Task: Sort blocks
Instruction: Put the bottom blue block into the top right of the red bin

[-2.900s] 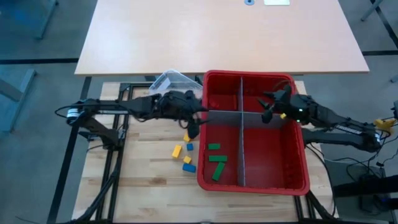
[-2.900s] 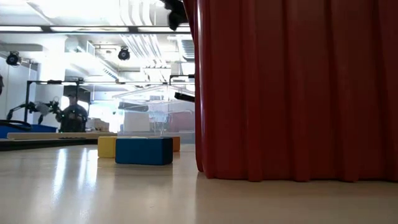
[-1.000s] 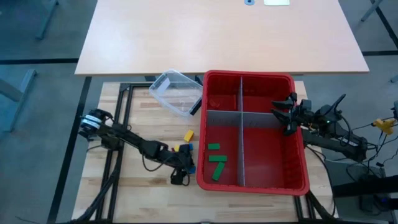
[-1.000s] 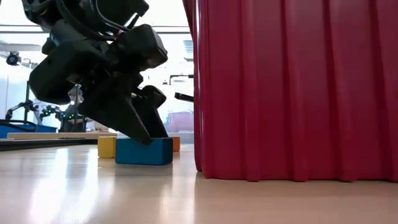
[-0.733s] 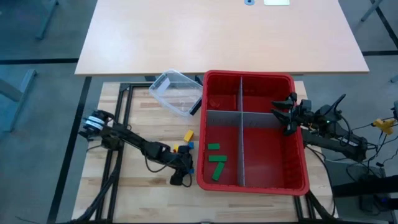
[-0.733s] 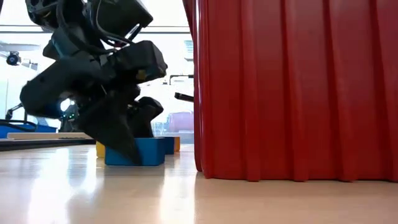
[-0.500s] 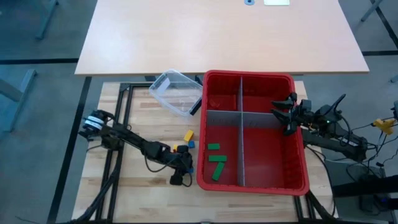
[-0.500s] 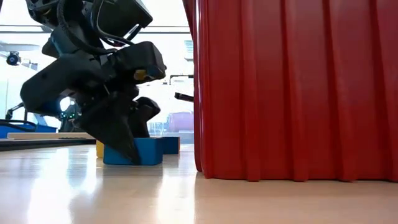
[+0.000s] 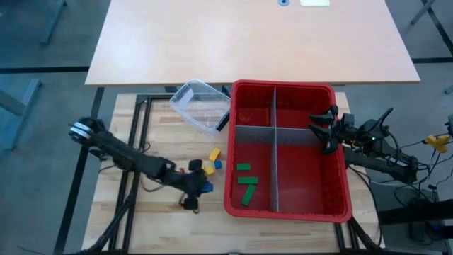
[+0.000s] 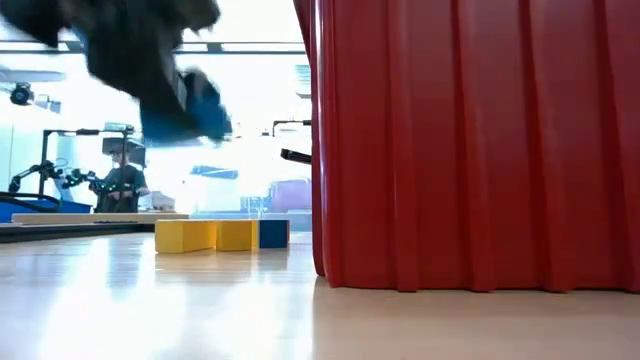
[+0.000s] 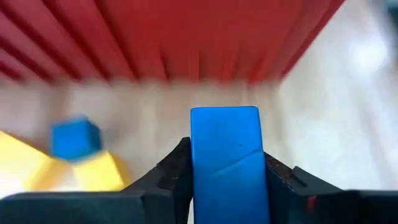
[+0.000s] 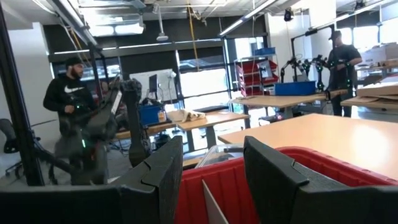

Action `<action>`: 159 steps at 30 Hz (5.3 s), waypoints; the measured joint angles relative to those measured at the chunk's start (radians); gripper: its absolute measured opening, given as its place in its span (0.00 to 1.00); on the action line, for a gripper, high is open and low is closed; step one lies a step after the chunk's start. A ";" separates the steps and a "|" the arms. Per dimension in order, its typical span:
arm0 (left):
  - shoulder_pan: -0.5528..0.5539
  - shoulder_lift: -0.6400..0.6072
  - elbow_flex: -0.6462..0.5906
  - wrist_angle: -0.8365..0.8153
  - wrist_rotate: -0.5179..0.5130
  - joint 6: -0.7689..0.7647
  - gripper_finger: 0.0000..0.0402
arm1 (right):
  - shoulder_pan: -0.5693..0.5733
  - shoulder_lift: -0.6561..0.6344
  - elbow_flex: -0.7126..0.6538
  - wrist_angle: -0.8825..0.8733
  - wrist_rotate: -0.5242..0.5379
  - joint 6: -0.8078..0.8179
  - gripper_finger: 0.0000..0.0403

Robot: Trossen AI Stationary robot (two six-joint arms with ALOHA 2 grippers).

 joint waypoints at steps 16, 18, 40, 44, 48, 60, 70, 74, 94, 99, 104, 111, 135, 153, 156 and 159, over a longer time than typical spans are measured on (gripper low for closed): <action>0.008 -0.309 0.002 0.650 -0.185 0.637 0.27 | 0.000 0.092 0.000 0.083 -0.031 -0.014 0.36; 0.047 -0.302 0.002 0.712 -0.124 0.651 0.27 | 0.000 0.145 0.000 0.136 -0.044 -0.025 0.36; 0.350 0.028 0.129 1.039 0.078 0.256 0.27 | 0.000 0.796 0.000 0.879 -0.238 -0.032 0.51; 0.369 0.077 0.175 1.021 0.086 0.250 0.27 | 0.005 0.847 0.020 0.904 -0.244 -0.013 0.57; 0.392 0.104 0.194 0.998 0.095 0.225 0.27 | 0.035 0.884 0.060 0.903 -0.248 -0.022 0.59; 0.416 0.125 0.196 0.976 0.104 0.195 0.27 | 0.087 1.029 0.175 0.884 -0.248 -0.052 0.59; 0.418 0.125 0.196 0.929 0.104 0.195 0.27 | 0.135 1.174 0.304 0.889 -0.270 -0.079 0.63; 0.418 0.124 0.196 0.924 0.110 0.195 0.27 | 0.145 1.221 0.344 0.889 -0.271 -0.085 0.63; 0.418 0.119 0.196 0.913 0.161 0.196 0.27 | 0.157 1.310 0.427 0.880 -0.312 -0.057 0.57; 0.418 0.120 0.196 0.893 0.164 0.195 0.27 | 0.157 1.309 0.428 0.864 -0.315 -0.058 0.59; 0.418 0.123 0.195 0.866 0.165 0.195 0.27 | 0.157 1.307 0.428 0.861 -0.318 -0.058 0.60; 0.418 0.125 0.194 0.866 0.164 0.195 0.27 | 0.157 1.304 0.427 0.862 -0.315 -0.058 0.59; 0.418 0.125 0.194 0.864 0.186 0.200 0.27 | 0.157 1.306 0.425 0.859 -0.322 -0.081 0.28; 0.418 0.125 0.193 0.867 0.188 0.197 0.27 | 0.157 1.306 0.425 0.801 -0.311 -0.076 0.52; 0.418 0.125 0.193 0.867 0.189 0.197 0.27 | 0.156 1.306 0.426 0.790 -0.312 -0.079 0.47; 0.418 0.125 0.194 0.862 0.197 0.197 0.27 | 0.155 1.305 0.426 0.778 -0.315 -0.095 0.36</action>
